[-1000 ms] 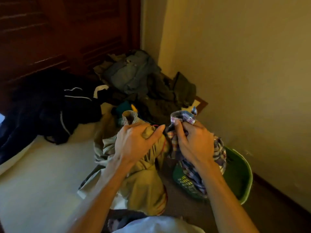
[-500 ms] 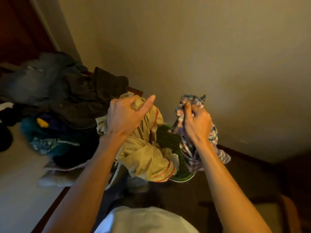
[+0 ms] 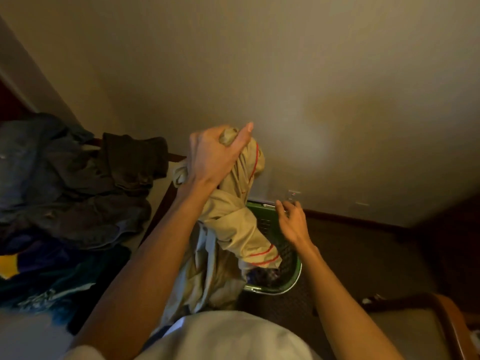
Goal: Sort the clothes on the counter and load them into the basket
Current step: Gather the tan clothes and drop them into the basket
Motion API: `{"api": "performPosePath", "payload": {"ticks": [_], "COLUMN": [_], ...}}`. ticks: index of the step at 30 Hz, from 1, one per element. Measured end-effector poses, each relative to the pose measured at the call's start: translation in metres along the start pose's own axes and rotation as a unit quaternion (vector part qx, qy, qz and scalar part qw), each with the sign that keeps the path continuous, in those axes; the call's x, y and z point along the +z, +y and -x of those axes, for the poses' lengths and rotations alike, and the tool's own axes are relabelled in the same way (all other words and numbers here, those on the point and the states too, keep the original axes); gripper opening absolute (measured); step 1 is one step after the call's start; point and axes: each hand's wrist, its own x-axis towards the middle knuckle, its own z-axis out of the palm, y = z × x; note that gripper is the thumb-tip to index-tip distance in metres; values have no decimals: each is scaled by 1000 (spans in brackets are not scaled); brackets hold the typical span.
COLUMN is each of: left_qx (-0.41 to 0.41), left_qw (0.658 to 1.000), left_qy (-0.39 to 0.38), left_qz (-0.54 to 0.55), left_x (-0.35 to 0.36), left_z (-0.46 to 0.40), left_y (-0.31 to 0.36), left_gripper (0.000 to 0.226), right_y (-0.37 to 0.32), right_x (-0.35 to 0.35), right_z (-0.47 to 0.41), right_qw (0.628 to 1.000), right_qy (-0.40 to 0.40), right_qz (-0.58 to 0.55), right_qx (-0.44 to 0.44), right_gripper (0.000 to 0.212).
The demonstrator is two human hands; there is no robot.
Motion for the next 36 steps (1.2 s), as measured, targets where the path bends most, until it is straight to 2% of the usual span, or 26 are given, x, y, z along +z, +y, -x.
{"api": "performPosePath", "payload": {"ticks": [5, 7, 9, 12, 14, 16, 19, 21, 24, 31, 35, 36], "left_qx": [36, 54, 65, 78, 72, 26, -80, -138, -198, -268, -304, -318], "left_qw": [997, 993, 989, 991, 996, 995, 941, 904, 881, 885, 868, 860], "left_qy": [53, 66, 84, 74, 27, -90, -319, -391, -412, -373, -387, -395], "left_qz": [41, 84, 101, 85, 47, -28, -83, -102, -118, -74, -60, -55], "left_x": [15, 21, 30, 52, 71, 88, 105, 103, 95, 77, 73, 73], "left_z": [-59, -74, -77, -48, -9, 33, 96, 126, 146, 170, 209, 220], "left_y": [34, 44, 45, 22, -14, -57, -126, -157, -174, -176, -176, -179], "left_gripper": [62, 60, 57, 51, 41, 45, 58, 61, 58, 55, 52, 50], "right_y": [14, 25, 37, 47, 49, 54, 64, 66, 59, 63, 89, 95], "right_x": [-14, -18, -18, -16, -13, -9, 0, 5, 10, 43, 69, 74], "right_z": [6, 9, 13, 21, 26, 32, 37, 41, 46, 62, 83, 89], "right_qw": [995, 994, 996, 994, 991, 989, 987, 987, 989, 990, 977, 973], "right_qy": [70, 79, 77, 86, 88, 65, 49, 51, 36, -55, -161, -177], "right_qz": [-71, -65, -35, -42, -69, -69, -41, -43, -61, -53, -7, 11], "right_qx": [25, 31, 31, 49, 76, 109, 144, 145, 131, 118, 143, 146], "right_gripper": [33, 27, 16, 18, 26, 25, 20, 18, 19, 12, 10, 16]}}
